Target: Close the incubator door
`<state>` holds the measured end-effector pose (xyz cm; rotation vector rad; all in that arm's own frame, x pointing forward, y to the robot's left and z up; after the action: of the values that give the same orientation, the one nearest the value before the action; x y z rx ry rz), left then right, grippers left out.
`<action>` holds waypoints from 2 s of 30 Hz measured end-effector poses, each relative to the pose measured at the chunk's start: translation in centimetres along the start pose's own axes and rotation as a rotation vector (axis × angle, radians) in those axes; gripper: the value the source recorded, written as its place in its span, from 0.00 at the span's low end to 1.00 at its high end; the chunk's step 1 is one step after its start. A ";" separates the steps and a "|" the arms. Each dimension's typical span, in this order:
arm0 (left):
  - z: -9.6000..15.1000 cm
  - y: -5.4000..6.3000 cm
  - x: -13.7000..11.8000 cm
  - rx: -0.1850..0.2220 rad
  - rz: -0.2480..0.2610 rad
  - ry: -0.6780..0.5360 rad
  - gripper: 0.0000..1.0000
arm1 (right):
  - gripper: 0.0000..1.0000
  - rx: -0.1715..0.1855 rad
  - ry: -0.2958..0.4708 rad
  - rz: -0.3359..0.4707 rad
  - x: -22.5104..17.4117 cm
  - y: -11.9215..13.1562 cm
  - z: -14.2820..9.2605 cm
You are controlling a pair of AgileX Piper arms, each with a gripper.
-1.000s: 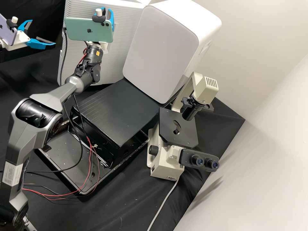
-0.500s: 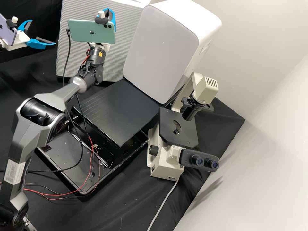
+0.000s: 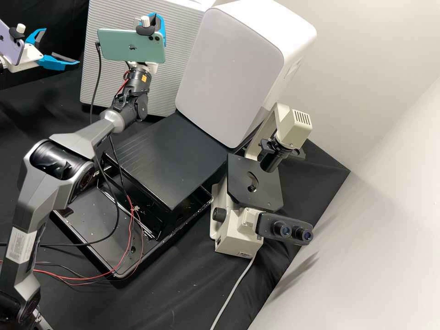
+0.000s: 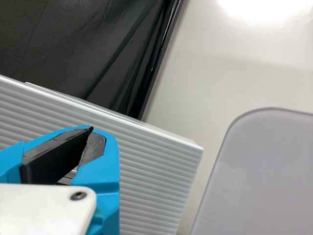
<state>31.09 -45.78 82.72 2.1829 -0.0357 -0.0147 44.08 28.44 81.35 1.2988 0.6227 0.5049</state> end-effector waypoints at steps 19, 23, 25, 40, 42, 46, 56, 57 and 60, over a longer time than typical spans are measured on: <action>0.0 0.0 0.0 0.000 0.000 0.000 1.00 | 0.00 0.014 0.036 -0.084 4.7 0.3 -3.8; 0.0 0.0 0.0 0.000 0.000 0.000 1.00 | 0.00 0.019 -0.047 -0.059 5.9 0.1 -2.0; 0.0 0.0 0.0 0.000 0.000 0.000 1.00 | 0.00 0.036 -0.102 -0.053 6.3 -0.3 -0.7; 0.0 0.0 0.0 0.000 0.000 0.000 1.00 | 0.00 0.040 -0.250 -0.033 7.6 -2.0 3.2; 0.0 0.0 0.0 0.000 0.000 0.000 1.00 | 0.00 0.072 -0.268 0.005 8.0 -1.6 3.3; 0.0 0.0 0.0 0.000 0.000 0.000 1.00 | 0.00 0.089 -0.305 0.007 8.3 -1.6 3.8; 0.0 0.0 0.0 0.000 0.000 0.000 1.00 | 0.00 0.043 -0.295 -0.054 8.2 -2.2 4.6; 0.0 0.0 0.0 0.000 0.000 0.000 1.00 | 0.00 0.043 -0.293 -0.053 8.2 -2.2 4.6; 0.0 0.0 0.0 0.000 0.000 0.000 1.00 | 0.00 0.034 -0.294 -0.057 8.3 -2.7 4.8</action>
<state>31.09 -45.78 82.72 2.1829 -0.0357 -0.0147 53.44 29.89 78.33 1.3517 0.4224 0.2502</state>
